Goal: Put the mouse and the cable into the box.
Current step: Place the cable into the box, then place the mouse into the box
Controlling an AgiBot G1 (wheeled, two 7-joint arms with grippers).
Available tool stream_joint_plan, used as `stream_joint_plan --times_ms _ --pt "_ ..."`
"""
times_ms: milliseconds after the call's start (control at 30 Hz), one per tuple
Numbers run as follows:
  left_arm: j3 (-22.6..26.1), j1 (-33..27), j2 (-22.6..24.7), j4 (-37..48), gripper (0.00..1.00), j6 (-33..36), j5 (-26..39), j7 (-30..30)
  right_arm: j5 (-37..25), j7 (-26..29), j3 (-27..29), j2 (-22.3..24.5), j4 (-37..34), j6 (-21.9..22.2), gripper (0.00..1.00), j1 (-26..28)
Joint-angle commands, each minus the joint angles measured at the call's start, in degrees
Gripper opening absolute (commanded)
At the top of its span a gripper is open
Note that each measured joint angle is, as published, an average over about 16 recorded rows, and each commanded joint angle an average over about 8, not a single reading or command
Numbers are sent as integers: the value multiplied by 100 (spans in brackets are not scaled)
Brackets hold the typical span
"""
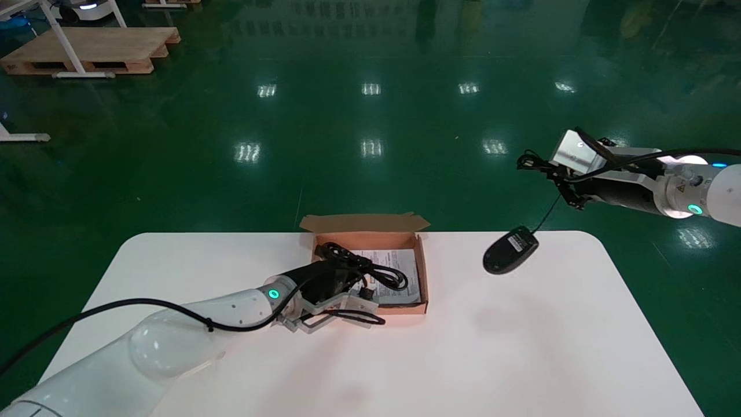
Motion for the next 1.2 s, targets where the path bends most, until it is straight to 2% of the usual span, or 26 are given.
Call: stream_joint_plan --times_ms 33,67,900,1033,1200 --pt "91 -21 4 92 92 -9 -132 39 -1 1 0 0 0 0 0 0" --pt "104 -22 5 108 100 -9 -152 39 -2 2 0 0 0 0 0 0" --pt "17 -30 -45 3 100 -5 -59 13 4 -2 0 1 0 1 0 -3" --pt "-56 -143 -129 198 100 -131 -152 -241 -3 -31 -13 -6 24 -19 0 -13" --pt "-196 -644 -232 965 100 -439 -261 -880 -17 -153 -66 -60 126 -86 0 -78"
